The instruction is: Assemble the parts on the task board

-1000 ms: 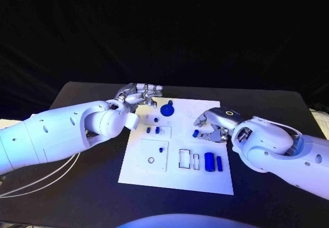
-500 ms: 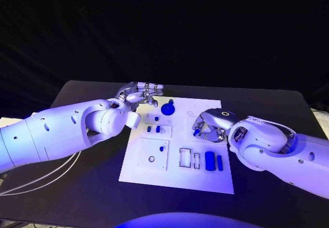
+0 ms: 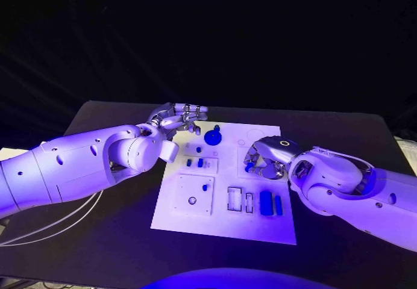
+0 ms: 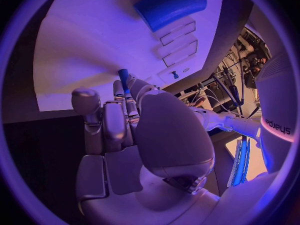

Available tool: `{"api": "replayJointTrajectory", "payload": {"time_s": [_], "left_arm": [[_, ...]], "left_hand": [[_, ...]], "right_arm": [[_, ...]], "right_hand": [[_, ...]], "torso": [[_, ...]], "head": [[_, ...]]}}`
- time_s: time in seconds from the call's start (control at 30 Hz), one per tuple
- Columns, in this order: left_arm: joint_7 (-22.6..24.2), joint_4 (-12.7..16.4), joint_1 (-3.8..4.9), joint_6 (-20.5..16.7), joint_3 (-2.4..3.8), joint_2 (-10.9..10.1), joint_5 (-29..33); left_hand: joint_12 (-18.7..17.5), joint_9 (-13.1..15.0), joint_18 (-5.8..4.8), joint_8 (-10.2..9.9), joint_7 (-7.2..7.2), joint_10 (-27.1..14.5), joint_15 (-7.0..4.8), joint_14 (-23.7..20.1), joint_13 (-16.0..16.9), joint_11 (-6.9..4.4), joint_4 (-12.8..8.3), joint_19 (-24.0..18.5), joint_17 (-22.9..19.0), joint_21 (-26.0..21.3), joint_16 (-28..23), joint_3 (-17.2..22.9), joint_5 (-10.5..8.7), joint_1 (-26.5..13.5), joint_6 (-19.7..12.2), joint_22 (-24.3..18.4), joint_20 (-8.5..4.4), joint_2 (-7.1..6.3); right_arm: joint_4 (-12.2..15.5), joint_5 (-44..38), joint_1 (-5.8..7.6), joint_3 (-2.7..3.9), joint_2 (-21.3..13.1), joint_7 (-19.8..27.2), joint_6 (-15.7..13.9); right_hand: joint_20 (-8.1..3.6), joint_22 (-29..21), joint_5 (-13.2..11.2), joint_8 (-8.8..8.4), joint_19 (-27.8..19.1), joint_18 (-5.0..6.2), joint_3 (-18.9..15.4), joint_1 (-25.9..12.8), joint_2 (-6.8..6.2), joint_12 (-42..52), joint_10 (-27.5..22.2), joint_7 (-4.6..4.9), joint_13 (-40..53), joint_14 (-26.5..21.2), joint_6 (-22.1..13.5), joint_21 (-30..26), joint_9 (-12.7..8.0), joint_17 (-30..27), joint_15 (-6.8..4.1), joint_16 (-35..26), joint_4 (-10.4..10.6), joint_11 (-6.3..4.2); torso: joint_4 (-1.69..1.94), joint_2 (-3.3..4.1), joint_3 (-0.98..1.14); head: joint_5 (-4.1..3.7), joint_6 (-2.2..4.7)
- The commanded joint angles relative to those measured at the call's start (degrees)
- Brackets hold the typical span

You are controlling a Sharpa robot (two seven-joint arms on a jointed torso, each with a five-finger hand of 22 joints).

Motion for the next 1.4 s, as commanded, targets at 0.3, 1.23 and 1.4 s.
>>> {"api": "replayJointTrajectory", "payload": {"time_s": [0.3,1.23,1.4], "left_arm": [[0.0,0.0,-0.01,1.4,0.03,0.1,-0.2],[-0.4,-0.9,-0.01,1.5,0.04,1.3,-0.2],[-0.4,-1.0,0.0,1.4,0.04,1.7,-0.2]], "left_hand": [[0.4,-0.1,0.64,0.1,0.07,-0.5,-0.01,-0.3,0.1,0.08,-0.3,0.4,-0.1,-0.3,-0.2,0.1,0.09,0.5,-0.4,-0.1,-0.02,0.18],[0.6,-0.1,0.65,0.2,0.09,-0.6,0.01,-0.3,0.2,0.1,-0.5,0.4,-0.2,-0.4,-0.2,0.0,0.08,0.5,-0.5,-0.1,0.0,0.29],[0.6,-0.1,0.65,0.2,0.09,-0.6,0.01,-0.3,0.2,0.1,-0.5,0.4,-0.2,-0.4,-0.2,0.0,0.08,0.5,-0.5,-0.1,0.0,0.29]], "right_arm": [[3.7,2.7,0.13,0.04,-2.2,1.5,-11.5],[5.6,8.6,-2.52,0.42,8.8,8.1,-5.6],[3.5,6.9,-4.2,0.28,11.1,8.2,-2.6]], "right_hand": [[-0.02,0.6,0.2,-0.16,0.5,-1.08,2.9,1.5,0.08,-1.0,0.7,0.77,-0.1,1.8,-0.1,0.6,0.0,-0.2,-0.16,0.2,-1.9,0.08],[0.23,0.3,0.3,-0.6,0.2,-0.99,3.2,-0.7,-0.42,-2.0,0.3,1.09,-0.2,1.8,-0.6,0.5,-0.1,-0.1,0.19,0.3,-1.4,0.46],[0.27,0.2,0.2,-0.68,0.1,-0.97,3.1,-1.0,-0.45,-2.1,0.2,1.13,-0.2,1.8,-0.7,0.5,-0.2,0.0,0.23,0.4,-1.4,0.51]], "torso": [[0.02,-0.07,-0.05],[0.24,0.01,-0.16],[0.1,-0.03,-0.08]], "head": [[-0.21,0.06],[2.15,0.15],[2.7,-0.34]]}}
